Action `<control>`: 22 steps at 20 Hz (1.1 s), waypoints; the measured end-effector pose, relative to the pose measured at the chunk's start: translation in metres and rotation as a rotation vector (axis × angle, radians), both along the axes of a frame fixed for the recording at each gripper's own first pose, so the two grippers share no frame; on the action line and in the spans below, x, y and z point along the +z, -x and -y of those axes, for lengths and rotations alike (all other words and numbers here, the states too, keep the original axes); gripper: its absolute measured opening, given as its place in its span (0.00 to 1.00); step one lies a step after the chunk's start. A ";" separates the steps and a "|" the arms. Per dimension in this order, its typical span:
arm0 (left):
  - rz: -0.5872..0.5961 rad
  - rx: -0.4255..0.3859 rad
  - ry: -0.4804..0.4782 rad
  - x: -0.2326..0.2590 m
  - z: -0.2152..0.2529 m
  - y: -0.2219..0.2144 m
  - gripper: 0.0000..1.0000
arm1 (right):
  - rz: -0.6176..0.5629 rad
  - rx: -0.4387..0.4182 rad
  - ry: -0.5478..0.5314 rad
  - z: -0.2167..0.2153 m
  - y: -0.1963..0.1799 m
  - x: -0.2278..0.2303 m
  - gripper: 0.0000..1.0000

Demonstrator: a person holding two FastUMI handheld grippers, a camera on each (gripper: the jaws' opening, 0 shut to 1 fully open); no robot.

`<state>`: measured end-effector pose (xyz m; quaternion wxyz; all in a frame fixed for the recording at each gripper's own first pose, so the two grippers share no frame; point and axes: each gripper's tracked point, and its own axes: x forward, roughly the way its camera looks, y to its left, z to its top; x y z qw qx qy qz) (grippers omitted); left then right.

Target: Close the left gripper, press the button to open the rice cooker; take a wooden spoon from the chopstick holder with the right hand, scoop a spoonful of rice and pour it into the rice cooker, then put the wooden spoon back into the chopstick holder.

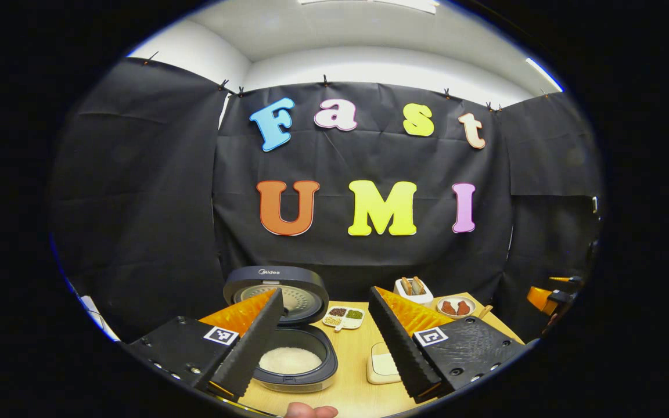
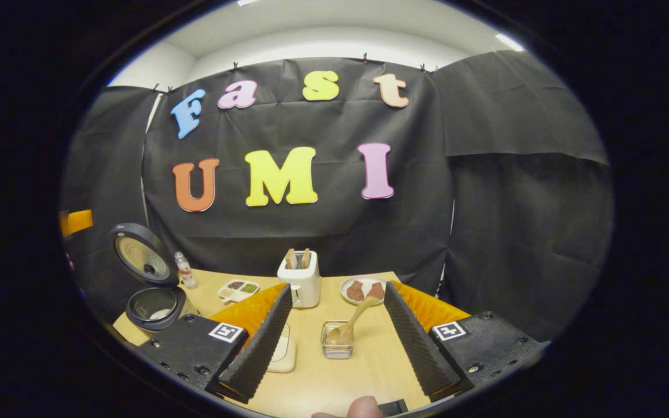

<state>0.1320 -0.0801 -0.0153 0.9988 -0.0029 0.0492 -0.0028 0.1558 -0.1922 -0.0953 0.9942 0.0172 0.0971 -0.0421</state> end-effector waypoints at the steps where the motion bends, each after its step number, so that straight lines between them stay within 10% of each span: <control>1: -0.004 0.005 0.007 0.000 0.003 -0.002 0.94 | -0.010 0.006 -0.010 0.003 -0.008 -0.006 1.00; 17: -0.073 0.130 0.013 -0.009 0.018 -0.038 0.95 | -0.290 0.019 -0.235 0.050 -0.158 -0.191 0.99; 22: -0.099 0.188 0.005 -0.015 0.015 -0.036 0.95 | -0.360 0.034 -0.275 0.050 -0.183 -0.226 0.84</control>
